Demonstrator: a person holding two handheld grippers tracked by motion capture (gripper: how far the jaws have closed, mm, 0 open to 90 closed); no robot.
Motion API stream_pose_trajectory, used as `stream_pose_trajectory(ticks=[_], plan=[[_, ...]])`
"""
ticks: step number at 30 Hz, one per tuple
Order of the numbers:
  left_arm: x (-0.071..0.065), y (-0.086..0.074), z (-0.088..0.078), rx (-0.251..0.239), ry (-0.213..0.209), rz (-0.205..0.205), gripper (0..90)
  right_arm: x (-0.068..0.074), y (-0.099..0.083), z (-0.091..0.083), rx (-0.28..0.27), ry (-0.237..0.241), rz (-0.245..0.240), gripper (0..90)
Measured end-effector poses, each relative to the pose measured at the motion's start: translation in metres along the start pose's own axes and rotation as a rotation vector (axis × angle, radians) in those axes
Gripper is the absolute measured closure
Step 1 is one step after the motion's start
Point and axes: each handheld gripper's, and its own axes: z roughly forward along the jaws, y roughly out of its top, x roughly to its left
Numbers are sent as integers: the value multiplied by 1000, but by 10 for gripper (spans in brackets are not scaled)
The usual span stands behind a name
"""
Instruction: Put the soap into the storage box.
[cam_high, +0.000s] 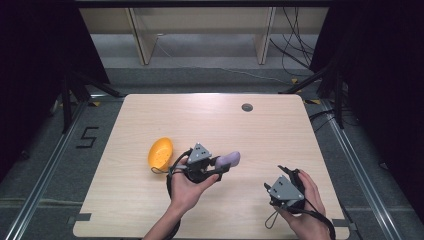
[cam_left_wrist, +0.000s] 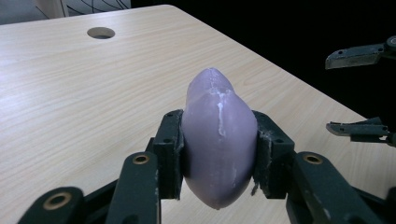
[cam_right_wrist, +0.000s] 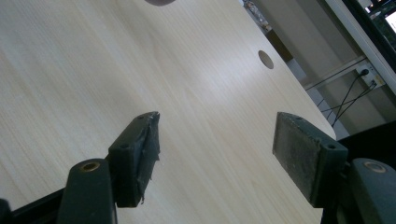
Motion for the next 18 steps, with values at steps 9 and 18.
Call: stream_pose_trajectory(ticks=[9, 18], plan=[[-2, -2, -5, -17, 41, -7, 587, -2, -1, 0, 6, 11, -5, 323], [2, -4, -13, -43, 74, -3, 587, -1, -1, 1, 11, 13, 14, 316]])
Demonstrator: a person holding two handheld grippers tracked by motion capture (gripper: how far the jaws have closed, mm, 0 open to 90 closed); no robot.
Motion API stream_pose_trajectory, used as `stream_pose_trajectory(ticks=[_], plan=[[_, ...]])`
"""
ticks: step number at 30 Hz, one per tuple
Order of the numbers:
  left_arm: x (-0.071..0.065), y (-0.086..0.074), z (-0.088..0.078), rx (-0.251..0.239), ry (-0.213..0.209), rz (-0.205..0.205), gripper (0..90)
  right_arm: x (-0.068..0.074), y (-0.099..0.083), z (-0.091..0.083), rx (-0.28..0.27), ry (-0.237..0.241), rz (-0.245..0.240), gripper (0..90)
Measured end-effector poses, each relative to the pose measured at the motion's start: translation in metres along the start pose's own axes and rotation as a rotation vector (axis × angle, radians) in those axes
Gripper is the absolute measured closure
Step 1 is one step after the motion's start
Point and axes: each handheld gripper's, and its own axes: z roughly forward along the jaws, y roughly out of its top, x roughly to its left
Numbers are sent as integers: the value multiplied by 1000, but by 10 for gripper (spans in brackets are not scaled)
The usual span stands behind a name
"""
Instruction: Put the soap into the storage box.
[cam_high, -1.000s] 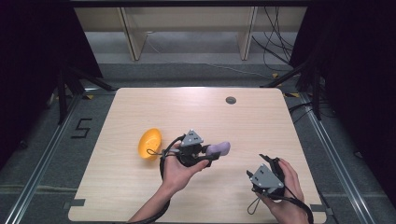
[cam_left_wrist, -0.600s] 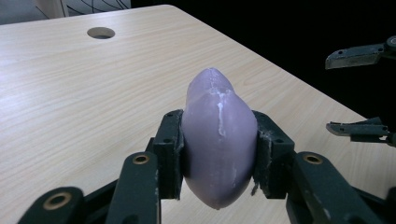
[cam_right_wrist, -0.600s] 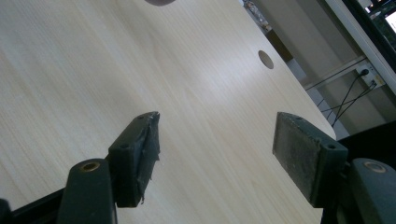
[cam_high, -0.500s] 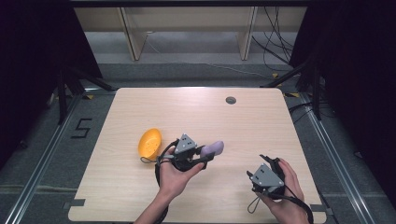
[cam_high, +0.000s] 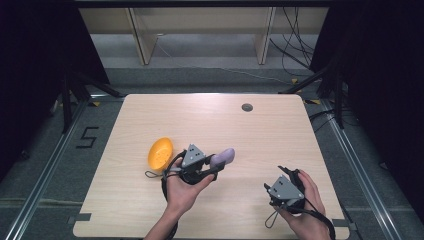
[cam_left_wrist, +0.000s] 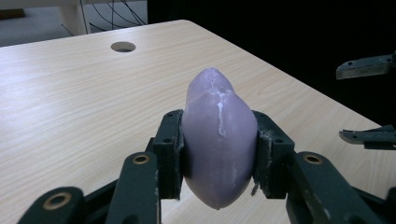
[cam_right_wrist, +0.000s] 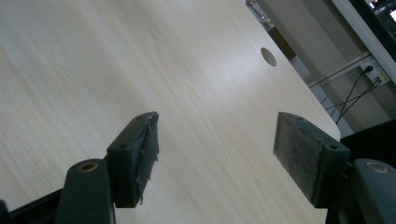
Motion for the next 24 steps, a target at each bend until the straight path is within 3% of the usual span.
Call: stream_pose_trajectory(ticks=[8, 11, 12, 15, 24], plan=[[5, -3, -6, -22, 34, -13, 587, 0, 0, 0, 1, 1, 4, 316], [7, -5, -9, -23, 51, 5, 587, 0, 0, 0, 1, 0, 3, 316], [6, -6, -9, -28, 52, -18, 587, 0, 0, 0, 1, 0, 3, 316], [7, -6, -11, -34, 68, 2, 587, 0, 0, 0, 1, -1, 5, 316], [8, -5, -19, -59, 103, 9, 587, 1, 0, 0, 1, -1, 5, 316]])
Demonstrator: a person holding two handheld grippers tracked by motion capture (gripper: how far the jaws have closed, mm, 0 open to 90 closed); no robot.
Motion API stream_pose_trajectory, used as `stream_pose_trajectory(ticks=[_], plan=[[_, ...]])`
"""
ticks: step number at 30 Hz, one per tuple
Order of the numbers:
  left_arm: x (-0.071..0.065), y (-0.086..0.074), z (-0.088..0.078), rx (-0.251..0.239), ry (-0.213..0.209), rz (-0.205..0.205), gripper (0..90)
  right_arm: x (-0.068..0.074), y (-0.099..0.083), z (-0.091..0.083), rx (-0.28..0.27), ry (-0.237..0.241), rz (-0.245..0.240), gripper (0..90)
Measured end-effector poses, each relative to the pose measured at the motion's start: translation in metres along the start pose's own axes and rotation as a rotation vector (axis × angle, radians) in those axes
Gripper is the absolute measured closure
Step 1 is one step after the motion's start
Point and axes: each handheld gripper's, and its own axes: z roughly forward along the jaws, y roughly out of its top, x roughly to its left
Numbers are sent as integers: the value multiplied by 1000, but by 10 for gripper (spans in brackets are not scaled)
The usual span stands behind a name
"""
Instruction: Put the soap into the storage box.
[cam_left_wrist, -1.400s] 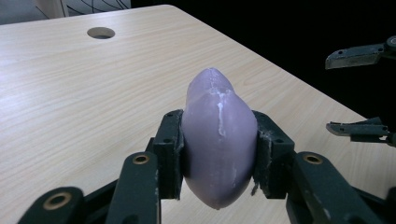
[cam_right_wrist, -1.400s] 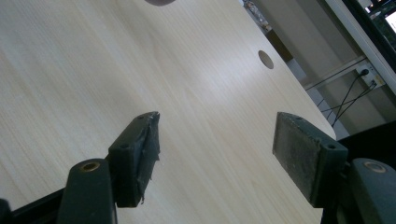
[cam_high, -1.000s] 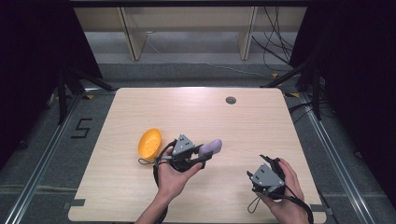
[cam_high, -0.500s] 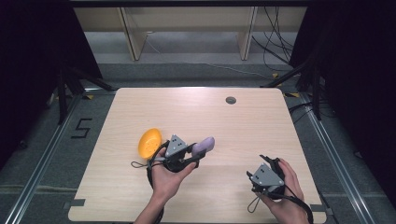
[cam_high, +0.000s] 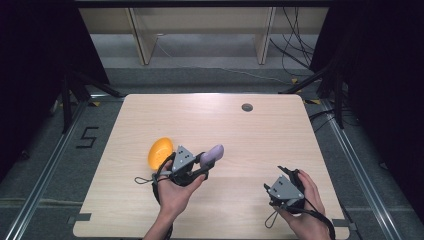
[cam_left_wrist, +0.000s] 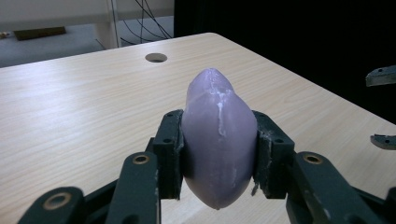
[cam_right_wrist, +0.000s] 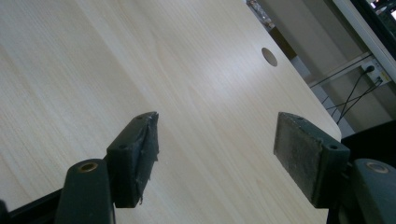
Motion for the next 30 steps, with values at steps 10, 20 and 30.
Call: stream_pose_trajectory(ticks=[10, 20, 30], plan=[[4, -2, -5, -14, 34, -2, 587, -1, 0, 0, -6, 6, -20, 316], [9, -3, -13, -40, 92, 2, 587, 0, 1, 0, -4, 6, -16, 315], [18, -4, -20, -58, 156, 2, 587, 0, 1, 0, -5, 7, -18, 312]])
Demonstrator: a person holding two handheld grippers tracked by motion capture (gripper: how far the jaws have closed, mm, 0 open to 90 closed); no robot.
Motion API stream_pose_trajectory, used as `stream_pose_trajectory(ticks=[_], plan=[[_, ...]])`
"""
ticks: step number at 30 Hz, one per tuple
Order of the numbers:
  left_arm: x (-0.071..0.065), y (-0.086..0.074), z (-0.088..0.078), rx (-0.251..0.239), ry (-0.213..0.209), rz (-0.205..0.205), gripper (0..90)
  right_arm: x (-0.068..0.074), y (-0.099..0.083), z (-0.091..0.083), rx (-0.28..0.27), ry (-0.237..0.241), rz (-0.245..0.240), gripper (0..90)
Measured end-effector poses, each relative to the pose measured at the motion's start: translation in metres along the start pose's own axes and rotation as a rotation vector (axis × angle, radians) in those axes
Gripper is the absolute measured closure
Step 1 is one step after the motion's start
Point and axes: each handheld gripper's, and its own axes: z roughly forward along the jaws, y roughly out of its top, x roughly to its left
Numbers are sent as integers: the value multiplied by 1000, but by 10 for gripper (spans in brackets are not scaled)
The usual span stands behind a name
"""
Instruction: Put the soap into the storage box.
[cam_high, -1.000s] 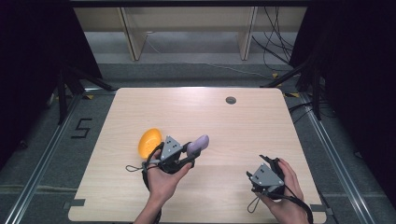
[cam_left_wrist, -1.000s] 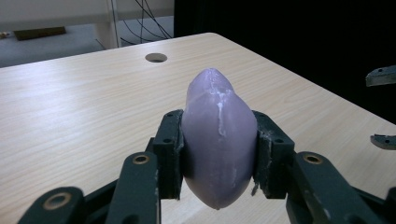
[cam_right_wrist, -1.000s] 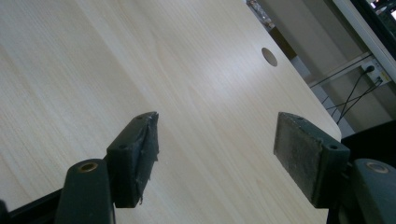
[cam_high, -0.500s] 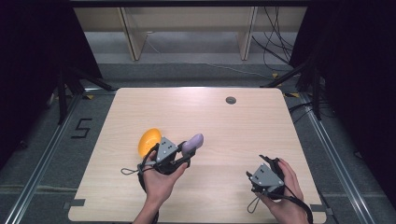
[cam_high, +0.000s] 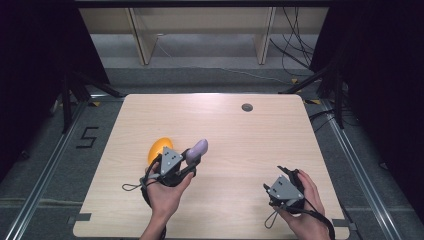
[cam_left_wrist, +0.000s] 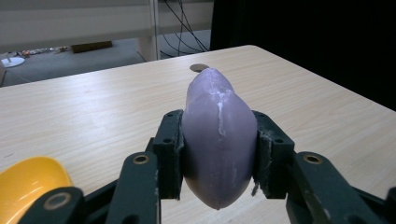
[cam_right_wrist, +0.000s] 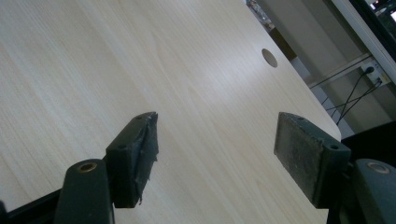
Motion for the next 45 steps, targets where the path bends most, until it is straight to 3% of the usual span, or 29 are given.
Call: stream_pose_trajectory(ticks=[9, 26, 33, 45], plan=[[17, 1, -7, -20, 67, -26, 587, 0, 0, 0, -2, 0, -3, 311], [35, 0, -12, -36, 128, -61, 586, 1, 1, 1, 2, 3, 10, 308], [42, -2, -15, -37, 172, -65, 586, 0, 2, 3, -4, 9, -8, 307], [57, -10, -15, -34, 242, -80, 586, 2, 3, 4, -11, 3, 8, 307]])
